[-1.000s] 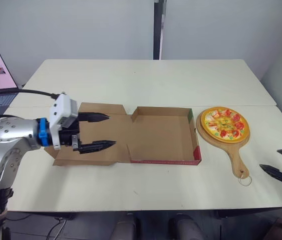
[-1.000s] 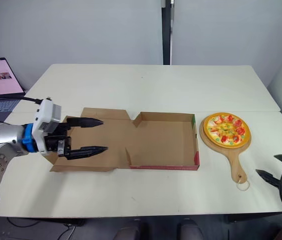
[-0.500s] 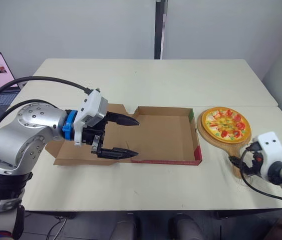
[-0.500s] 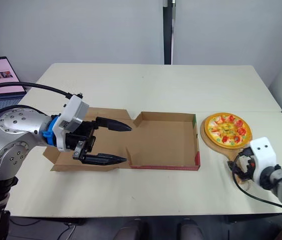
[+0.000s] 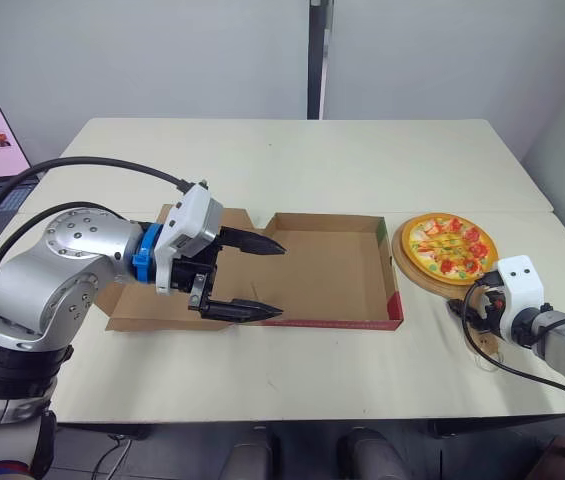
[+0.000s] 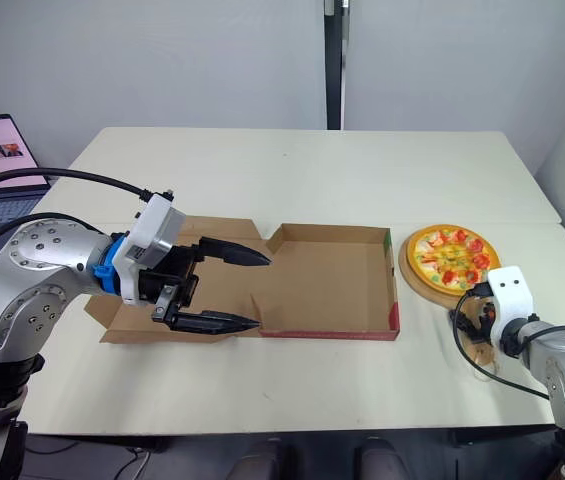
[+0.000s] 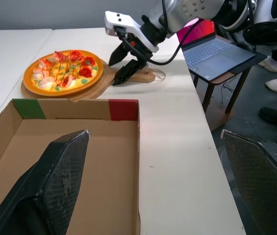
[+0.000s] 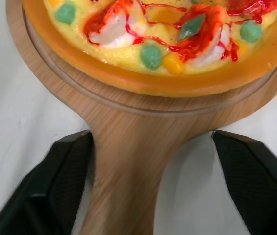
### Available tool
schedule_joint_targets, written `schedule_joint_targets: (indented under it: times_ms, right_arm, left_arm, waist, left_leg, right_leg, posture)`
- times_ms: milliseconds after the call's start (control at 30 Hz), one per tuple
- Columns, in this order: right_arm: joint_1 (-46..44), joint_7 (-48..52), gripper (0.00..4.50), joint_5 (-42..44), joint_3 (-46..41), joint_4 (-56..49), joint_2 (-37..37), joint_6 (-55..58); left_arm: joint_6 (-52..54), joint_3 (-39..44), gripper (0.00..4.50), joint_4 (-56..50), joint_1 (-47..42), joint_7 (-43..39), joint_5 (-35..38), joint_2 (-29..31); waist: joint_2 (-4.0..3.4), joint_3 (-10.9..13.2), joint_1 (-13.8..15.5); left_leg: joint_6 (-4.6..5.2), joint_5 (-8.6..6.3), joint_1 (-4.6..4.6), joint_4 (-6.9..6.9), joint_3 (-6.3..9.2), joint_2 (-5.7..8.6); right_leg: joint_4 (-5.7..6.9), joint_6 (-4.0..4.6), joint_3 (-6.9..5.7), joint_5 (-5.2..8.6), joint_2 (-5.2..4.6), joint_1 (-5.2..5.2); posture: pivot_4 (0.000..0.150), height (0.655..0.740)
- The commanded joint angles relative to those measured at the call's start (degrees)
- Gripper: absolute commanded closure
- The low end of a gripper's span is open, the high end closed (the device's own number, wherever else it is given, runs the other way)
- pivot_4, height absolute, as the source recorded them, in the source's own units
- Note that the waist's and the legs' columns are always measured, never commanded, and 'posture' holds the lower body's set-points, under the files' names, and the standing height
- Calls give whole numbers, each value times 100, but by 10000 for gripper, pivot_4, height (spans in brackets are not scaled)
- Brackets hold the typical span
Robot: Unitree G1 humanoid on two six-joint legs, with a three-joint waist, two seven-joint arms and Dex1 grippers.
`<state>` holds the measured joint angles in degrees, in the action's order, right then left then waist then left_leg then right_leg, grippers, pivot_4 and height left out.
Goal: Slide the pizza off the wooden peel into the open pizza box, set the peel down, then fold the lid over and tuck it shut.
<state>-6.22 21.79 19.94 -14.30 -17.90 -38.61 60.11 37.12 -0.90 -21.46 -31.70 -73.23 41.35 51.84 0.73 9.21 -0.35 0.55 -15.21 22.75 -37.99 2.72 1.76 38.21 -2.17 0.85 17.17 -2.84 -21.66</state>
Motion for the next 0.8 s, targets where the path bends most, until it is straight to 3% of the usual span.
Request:
schedule_joint_targets:
  times_ms: [33, 167, 500, 800]
  right_arm:
    - [29, -84, 16284, -189, 51, 221, -14, -123]
    - [139, -213, 28660, -239, 20, 168, 159, -245]
    - [265, -690, 29072, -369, -455, -138, 536, -624]
    - [202, -317, 29072, -204, -925, -526, -110, -621]
  left_arm:
    - [-40, 57, 0, -163, 26, 5, 13, 7]
    - [-36, 76, 0, -182, 56, 38, 11, 0]
    - [6, 49, 0, -28, -131, 98, -5, -84]
    - [78, 61, 0, 195, -401, 140, -17, -74]
  waist:
    - [0, 0, 0]
    - [2, -1, 4]
    - [4, -2, 3]
    - [-14, 11, 39]
  left_leg:
    - [0, 0, -2, -1, 0, 0]
    - [0, 0, -22, -2, 1, 0]
    - [0, 0, -24, -2, 1, -1]
    - [1, 1, 1, -2, 4, 7]
  right_leg:
    - [0, -1, 1, -1, 0, 4]
    - [-5, -4, 1, -2, 0, 27]
    - [-3, -4, 2, -2, 1, 27]
    - [-3, -5, 1, -3, 0, 4]
  posture:
    - [1500, 7318]
    - [1500, 7318]
    - [1500, 7318]
    - [1500, 7318]
